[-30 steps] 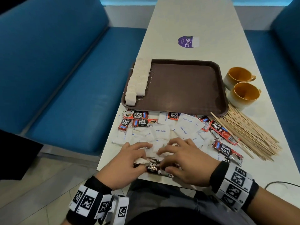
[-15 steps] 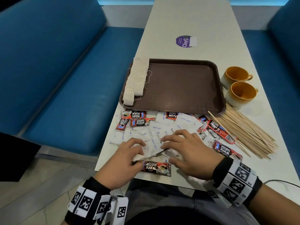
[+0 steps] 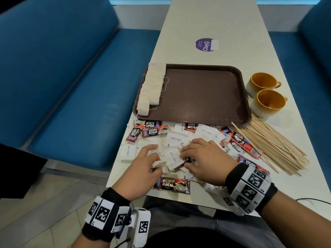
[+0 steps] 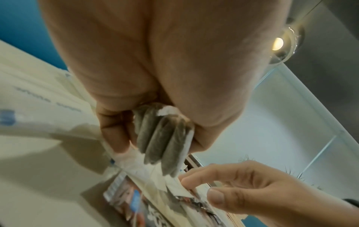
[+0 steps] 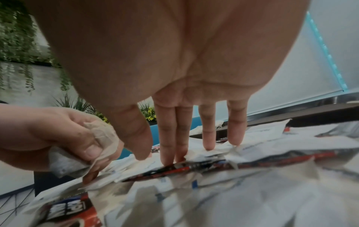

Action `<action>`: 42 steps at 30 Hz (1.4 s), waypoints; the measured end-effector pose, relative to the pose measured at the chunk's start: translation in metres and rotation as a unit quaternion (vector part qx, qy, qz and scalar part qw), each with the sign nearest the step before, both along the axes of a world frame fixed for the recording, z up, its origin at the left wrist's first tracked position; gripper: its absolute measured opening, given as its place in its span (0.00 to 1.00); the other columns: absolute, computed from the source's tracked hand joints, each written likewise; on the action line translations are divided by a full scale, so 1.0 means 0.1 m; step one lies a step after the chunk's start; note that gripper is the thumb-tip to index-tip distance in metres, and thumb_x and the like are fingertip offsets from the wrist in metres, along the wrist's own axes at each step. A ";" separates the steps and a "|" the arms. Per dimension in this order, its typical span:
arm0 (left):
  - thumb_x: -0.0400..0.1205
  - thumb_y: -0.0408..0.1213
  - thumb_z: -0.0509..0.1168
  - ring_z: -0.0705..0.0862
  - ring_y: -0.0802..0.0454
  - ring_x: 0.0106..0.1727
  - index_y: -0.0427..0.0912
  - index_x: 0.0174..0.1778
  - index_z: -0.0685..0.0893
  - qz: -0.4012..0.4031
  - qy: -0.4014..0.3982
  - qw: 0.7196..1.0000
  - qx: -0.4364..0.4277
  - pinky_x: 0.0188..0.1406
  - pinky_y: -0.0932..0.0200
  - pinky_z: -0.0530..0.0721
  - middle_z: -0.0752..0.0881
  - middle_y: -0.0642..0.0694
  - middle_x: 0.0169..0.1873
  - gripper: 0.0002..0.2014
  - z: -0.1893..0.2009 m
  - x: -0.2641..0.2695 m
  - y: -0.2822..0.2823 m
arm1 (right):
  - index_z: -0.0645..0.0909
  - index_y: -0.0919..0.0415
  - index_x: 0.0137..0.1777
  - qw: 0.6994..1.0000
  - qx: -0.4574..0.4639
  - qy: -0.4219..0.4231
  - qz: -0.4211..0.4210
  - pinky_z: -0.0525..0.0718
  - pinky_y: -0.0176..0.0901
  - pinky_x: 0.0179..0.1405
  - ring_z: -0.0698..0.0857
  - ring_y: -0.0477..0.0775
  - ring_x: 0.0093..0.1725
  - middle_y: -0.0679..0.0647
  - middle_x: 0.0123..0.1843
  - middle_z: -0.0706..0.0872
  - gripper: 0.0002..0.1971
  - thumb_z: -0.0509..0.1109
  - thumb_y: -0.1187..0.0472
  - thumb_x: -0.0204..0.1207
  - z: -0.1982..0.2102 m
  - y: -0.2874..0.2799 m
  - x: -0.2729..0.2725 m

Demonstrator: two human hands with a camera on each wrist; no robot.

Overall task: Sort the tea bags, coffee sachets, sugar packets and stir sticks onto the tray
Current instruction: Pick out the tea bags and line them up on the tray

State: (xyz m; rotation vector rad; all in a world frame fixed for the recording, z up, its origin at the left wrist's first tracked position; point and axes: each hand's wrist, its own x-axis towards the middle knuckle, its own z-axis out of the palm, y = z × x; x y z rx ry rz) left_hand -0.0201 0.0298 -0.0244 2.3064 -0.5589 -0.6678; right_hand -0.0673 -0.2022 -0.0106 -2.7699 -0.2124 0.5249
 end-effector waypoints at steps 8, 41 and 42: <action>0.85 0.33 0.67 0.83 0.68 0.58 0.45 0.40 0.80 0.001 -0.017 0.999 -0.042 0.47 0.80 0.73 0.72 0.64 0.76 0.08 0.15 0.03 0.10 | 0.84 0.45 0.69 0.997 0.066 -0.020 -0.033 0.69 0.43 0.79 0.71 0.42 0.77 0.37 0.76 0.79 0.15 0.68 0.48 0.85 0.04 -0.16 0.03; 0.84 0.40 0.63 0.59 0.41 0.87 0.52 0.41 0.81 0.066 -0.020 0.993 0.096 0.74 0.43 0.71 0.58 0.51 0.89 0.06 -0.09 0.56 0.22 | 0.73 0.35 0.76 0.975 0.058 0.044 -0.208 0.78 0.37 0.58 0.78 0.41 0.55 0.37 0.60 0.71 0.32 0.82 0.48 0.73 0.04 -0.80 -0.94; 0.83 0.40 0.63 0.60 0.42 0.87 0.52 0.41 0.81 0.058 -0.017 0.995 0.080 0.74 0.42 0.72 0.58 0.53 0.89 0.05 -0.12 0.53 0.20 | 0.74 0.35 0.76 0.975 0.066 0.042 -0.209 0.77 0.35 0.57 0.78 0.40 0.54 0.37 0.60 0.71 0.32 0.82 0.48 0.73 0.03 -0.80 -0.93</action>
